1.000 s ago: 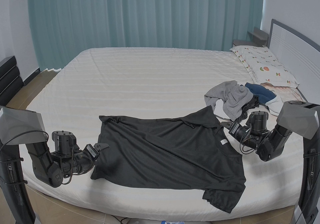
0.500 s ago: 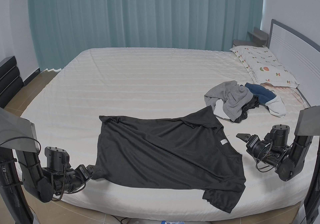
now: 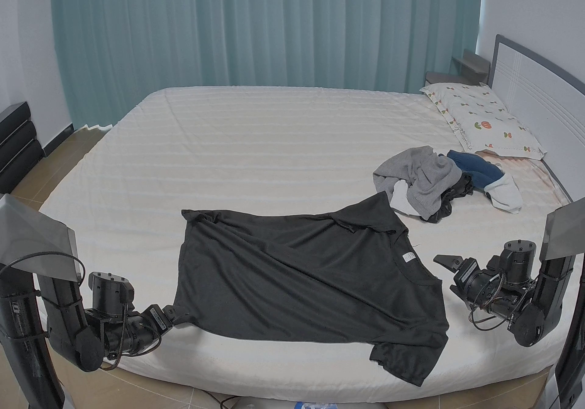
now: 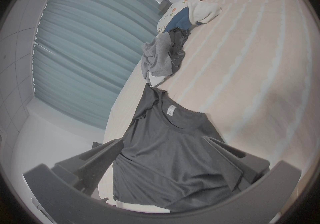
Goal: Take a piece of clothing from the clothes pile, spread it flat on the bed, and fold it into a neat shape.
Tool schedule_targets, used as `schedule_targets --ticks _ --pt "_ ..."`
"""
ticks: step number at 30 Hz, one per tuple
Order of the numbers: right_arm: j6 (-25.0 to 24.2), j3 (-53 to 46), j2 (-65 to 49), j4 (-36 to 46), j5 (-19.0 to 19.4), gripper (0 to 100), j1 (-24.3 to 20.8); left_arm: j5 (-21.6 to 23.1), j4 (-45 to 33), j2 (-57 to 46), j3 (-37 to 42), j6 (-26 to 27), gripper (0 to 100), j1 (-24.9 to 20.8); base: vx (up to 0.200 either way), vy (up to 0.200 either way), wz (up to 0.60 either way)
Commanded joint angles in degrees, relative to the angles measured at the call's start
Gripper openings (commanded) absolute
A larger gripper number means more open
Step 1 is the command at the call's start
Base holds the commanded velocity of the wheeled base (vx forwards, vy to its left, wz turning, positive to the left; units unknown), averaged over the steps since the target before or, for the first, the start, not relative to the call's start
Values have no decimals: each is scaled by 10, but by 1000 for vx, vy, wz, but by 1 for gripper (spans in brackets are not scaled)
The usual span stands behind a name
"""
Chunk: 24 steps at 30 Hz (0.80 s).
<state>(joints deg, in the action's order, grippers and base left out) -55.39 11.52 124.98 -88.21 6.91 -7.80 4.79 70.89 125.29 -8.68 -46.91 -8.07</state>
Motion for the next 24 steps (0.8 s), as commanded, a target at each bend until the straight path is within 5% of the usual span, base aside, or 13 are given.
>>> schedule_targets --ticks 1,13,24 --pt "0 -7 20 -9 0 100 -5 -15 0 23 -11 0 100 -1 0 0 0" --pt "0 -9 22 -13 0 100 -5 -60 -8 35 -123 -39 100 -32 0 0 0" --pt "0 -9 25 -13 0 100 -5 -91 -10 70 -141 -35 100 -47 0 0 0"
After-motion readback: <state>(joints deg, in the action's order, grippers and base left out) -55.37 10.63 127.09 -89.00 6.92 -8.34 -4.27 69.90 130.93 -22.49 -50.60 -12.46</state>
